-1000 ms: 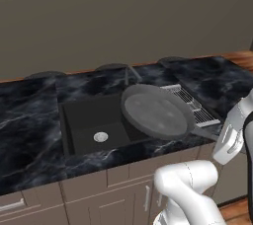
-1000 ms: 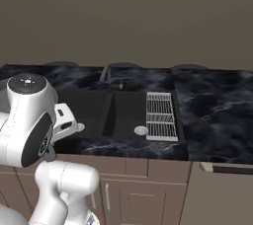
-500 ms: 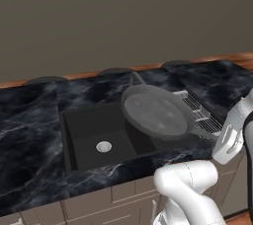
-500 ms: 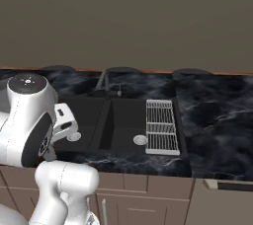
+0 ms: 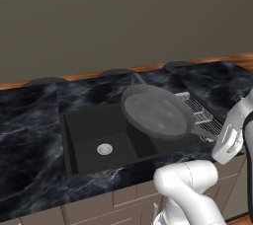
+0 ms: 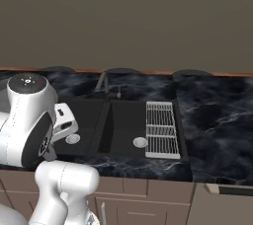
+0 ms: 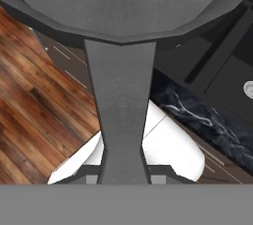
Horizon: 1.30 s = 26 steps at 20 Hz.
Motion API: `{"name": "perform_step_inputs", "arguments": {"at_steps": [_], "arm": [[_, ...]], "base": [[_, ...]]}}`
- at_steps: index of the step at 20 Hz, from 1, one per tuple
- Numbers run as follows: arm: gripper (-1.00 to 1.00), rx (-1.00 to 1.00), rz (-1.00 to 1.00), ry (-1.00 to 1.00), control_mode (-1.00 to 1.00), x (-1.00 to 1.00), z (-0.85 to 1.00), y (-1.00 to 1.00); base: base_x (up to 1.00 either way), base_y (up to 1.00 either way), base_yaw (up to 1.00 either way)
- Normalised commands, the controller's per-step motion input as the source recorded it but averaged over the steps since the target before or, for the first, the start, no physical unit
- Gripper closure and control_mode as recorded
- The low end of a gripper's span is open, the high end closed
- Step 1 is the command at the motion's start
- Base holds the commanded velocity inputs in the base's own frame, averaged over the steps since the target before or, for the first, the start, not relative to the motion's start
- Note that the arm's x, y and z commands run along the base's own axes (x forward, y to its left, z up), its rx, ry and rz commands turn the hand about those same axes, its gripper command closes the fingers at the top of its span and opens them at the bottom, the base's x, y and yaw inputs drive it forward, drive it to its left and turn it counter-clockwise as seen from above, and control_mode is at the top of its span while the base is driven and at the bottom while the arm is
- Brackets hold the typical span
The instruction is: Move the pot and pan from the stove into the sink.
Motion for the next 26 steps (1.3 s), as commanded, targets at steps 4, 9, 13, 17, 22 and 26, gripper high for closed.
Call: {"name": "perform_step_inputs", "arguments": {"at_steps": [4,9,13,17,22,26], "arm": [[1.00,0.00,0.00,0.00,1.00,0.00,0.00,0.00],[1.00,0.00,0.00,0.00,-1.00,0.00,0.00,0.00],[1.00,0.00,0.00,0.03,-1.00,0.18,0.00,0.01],[1.00,-0.02,-0.03,0.09,-1.00,0.50,0.00,0.13],[1.00,-0.03,-0.04,0.12,-1.00,0.51,0.00,0.16],[1.00,-0.03,-0.01,0.14,-1.00,0.34,0.00,0.05]], "base": [[0.31,0.06,0.00],[0.06,0.02,0.00],[0.00,0.00,0.00],[0.00,0.00,0.00],[0.00,0.00,0.00],[0.00,0.00,0.00]]}}
